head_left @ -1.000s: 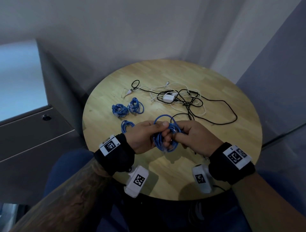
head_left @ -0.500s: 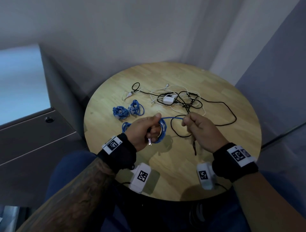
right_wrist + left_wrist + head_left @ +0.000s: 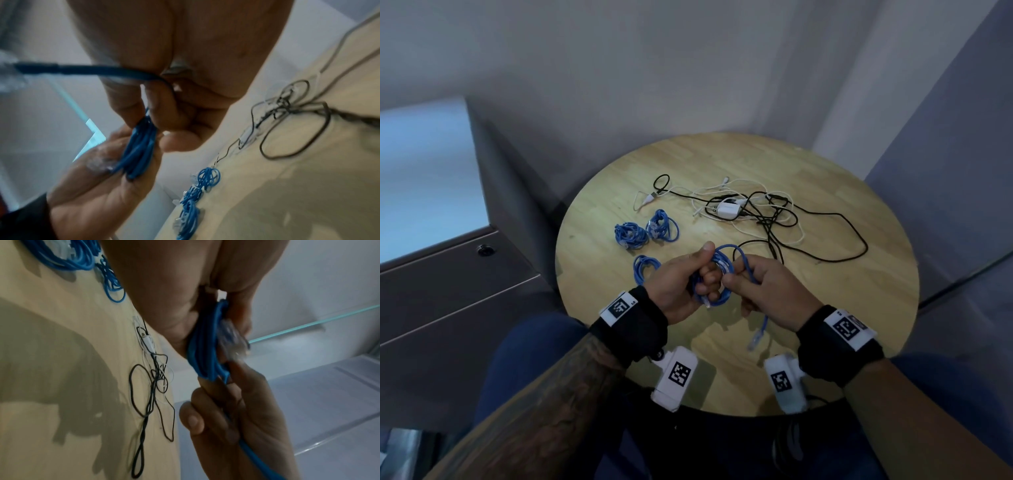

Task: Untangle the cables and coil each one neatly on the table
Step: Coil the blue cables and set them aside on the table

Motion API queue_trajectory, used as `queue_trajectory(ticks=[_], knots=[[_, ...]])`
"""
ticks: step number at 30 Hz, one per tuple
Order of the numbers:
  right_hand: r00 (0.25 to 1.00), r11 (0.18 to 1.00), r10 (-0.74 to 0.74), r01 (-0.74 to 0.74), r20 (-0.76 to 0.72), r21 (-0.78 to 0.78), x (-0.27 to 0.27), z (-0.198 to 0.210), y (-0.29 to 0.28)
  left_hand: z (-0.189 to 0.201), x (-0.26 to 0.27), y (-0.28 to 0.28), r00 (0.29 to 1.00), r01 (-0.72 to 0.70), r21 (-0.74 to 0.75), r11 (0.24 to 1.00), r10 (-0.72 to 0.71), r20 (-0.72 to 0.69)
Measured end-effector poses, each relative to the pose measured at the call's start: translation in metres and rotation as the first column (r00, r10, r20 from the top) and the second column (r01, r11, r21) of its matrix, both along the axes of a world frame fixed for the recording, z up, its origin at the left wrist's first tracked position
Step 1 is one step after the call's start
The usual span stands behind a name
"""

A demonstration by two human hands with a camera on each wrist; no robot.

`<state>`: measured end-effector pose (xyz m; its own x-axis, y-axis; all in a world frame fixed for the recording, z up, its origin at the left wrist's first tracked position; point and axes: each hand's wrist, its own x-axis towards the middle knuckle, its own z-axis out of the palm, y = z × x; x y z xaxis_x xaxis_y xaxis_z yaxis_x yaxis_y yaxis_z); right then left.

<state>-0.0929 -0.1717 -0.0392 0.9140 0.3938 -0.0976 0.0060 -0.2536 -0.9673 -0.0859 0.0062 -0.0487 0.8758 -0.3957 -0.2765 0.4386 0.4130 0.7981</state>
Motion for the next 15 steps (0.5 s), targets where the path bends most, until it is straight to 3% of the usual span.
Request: queue_trajectory(ticks=[10,15], knots=[[0.993,1.000,0.011,-0.008,0.114,-0.024,0.001,0.006,-0.003,0.007,0.001,0.011,0.978,0.121,0.114,0.986,-0.138,0.154],[0.984,0.998,-0.043,0.049,0.170,-0.029,0.002,0.005,-0.006,0.005,0.001,0.012,0.970,0.094,0.209,0.973,-0.136,0.199]])
